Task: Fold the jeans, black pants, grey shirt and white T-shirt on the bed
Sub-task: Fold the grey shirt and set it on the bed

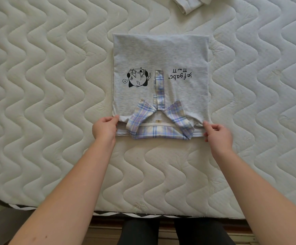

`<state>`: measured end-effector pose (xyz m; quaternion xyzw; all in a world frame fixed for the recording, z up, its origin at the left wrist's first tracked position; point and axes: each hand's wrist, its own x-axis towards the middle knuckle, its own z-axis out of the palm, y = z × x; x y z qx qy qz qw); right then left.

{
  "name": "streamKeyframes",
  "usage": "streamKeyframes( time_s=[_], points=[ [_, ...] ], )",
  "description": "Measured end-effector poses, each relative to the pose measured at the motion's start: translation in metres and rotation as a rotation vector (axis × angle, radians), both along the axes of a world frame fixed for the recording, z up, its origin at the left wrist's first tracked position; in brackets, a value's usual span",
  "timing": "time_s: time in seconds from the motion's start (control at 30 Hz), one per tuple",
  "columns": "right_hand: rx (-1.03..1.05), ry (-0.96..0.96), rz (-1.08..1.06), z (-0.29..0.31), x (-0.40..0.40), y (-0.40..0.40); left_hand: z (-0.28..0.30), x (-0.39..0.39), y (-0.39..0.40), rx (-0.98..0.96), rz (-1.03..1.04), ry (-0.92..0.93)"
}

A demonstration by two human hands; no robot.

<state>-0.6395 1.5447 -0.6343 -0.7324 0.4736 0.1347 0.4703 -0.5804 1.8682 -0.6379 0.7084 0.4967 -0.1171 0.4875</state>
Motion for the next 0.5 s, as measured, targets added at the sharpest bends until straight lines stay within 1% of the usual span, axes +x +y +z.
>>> streamKeyframes(
  time_s=[0.1, 0.2, 0.27, 0.33, 0.4, 0.5],
  points=[
    [-0.157, -0.016, 0.08, 0.0, 0.006, -0.004, -0.002, -0.001, 0.003, 0.143, -0.166, 0.011],
    [-0.219, -0.066, 0.191, 0.001, 0.018, -0.004, -0.001, 0.001, 0.004, 0.299, -0.409, 0.052],
    [-0.235, -0.066, 0.266, 0.001, 0.029, -0.003, -0.001, 0.002, 0.003, 0.377, -0.485, 0.081],
    [-0.24, -0.006, 0.331, 0.001, 0.04, -0.002, -0.003, 0.003, 0.004, 0.462, -0.485, 0.071],
    [-0.226, 0.078, 0.395, 0.002, 0.049, -0.004, -0.003, 0.003, 0.006, 0.482, -0.444, 0.017],
    [-0.209, 0.139, 0.466, 0.003, 0.056, -0.006, -0.005, 0.007, 0.009, 0.363, -0.487, 0.024]
  ],
)
